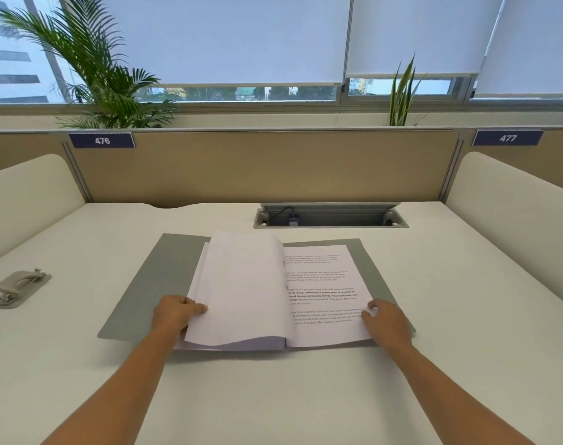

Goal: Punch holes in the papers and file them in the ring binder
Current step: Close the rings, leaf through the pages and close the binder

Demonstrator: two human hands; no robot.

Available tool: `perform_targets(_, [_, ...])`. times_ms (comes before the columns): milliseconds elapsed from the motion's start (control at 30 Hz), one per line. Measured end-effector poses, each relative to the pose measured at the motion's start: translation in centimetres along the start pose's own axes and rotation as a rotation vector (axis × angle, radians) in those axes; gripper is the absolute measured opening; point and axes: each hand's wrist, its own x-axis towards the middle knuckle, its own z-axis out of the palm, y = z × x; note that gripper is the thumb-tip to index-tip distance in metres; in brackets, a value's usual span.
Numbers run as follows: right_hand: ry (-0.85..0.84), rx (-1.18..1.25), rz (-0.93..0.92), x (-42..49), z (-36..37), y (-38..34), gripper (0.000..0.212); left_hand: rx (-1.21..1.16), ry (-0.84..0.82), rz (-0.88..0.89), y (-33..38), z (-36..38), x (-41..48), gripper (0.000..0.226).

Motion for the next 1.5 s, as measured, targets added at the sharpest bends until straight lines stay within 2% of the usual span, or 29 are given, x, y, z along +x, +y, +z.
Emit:
perform_targets(233, [0.001, -0.001, 0.01, -0.1, -0.1, 0.0, 0.033, 0.198, 0.103, 0.042, -1.0, -0.9, 0.1, 0.015])
perform_targets(500, [-0.011, 0.006, 0.02, 0.0, -0.3, -0.2, 0.033, 0.341, 0.134, 0.036, -1.0, -0.6, 0.1, 0.011])
perform_targets(733, [0.012, 0.029, 0.013, 0.0, -0.4, -0.2, 0.031, 0.438, 0.182, 0.088, -0.6, 0.1, 0.4, 0.044])
perform_targets(967, [0.015, 0.068, 0.024, -0.1, -0.4, -0.3, 0.035, 0.449, 0.178, 0.127, 0.0, 1.4, 0.3, 0.029])
perform_targets(1200, [0.003, 0.081, 0.002, -0.1, -0.7, -0.8, 0.037, 0.512, 0.187, 0.15, 0.5, 2.3, 0.0, 0.025])
perform_targets(1367, [0.031, 0.132, -0.029, -0.3, -1.0, -1.4, 0.035, 0.486, 0.181, 0.262, 1.8, 3.8, -0.9, 0.019])
perform_targets(1500, [0.046, 0.234, -0.063, -0.4, -1.1, -2.1, 0.035, 0.334, 0.102, 0.383, 3.6, 6.3, -2.3, 0.017])
